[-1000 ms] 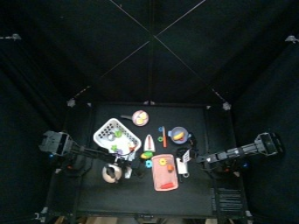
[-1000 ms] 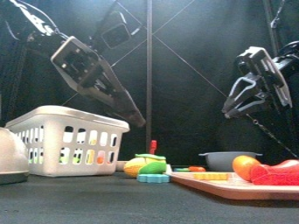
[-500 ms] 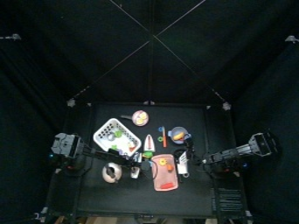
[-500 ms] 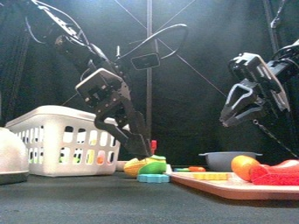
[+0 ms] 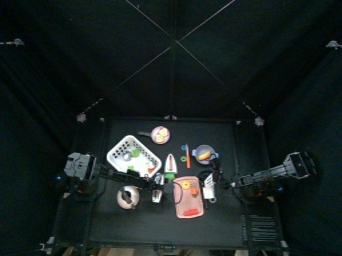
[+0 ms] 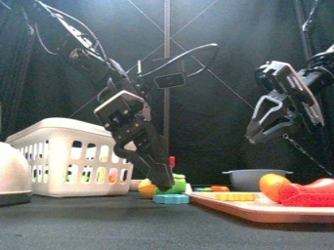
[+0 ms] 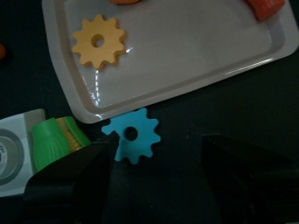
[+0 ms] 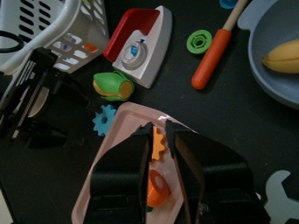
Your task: Grab blue gear
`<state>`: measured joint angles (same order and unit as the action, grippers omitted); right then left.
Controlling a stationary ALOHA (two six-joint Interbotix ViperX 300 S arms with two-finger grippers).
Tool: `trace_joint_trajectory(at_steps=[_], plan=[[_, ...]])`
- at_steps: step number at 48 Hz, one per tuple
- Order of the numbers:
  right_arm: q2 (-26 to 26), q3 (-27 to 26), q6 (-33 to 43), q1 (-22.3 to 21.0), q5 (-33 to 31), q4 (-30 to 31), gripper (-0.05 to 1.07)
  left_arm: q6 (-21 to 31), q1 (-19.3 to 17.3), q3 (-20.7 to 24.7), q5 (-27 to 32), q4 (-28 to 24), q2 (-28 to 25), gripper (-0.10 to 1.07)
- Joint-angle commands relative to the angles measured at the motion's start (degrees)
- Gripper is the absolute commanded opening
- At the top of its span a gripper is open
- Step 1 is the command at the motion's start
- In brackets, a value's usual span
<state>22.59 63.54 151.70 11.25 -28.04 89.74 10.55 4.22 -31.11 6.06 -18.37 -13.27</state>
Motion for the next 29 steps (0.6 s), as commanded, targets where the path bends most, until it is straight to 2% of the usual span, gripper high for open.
trace_joint_trajectory(at_steps=[1, 29], plan=[[0.1, -1.1, -0.1, -0.2, -0.3, 0.3, 0.62, 0.0, -0.8, 1.8, -0.4, -0.2, 0.4, 0.97], [-0.8, -1.2, -0.1, -0.2, -0.3, 0.3, 0.62, 0.0, -2.6, 2.2, -1.1, -1.7, -1.8, 0.97]])
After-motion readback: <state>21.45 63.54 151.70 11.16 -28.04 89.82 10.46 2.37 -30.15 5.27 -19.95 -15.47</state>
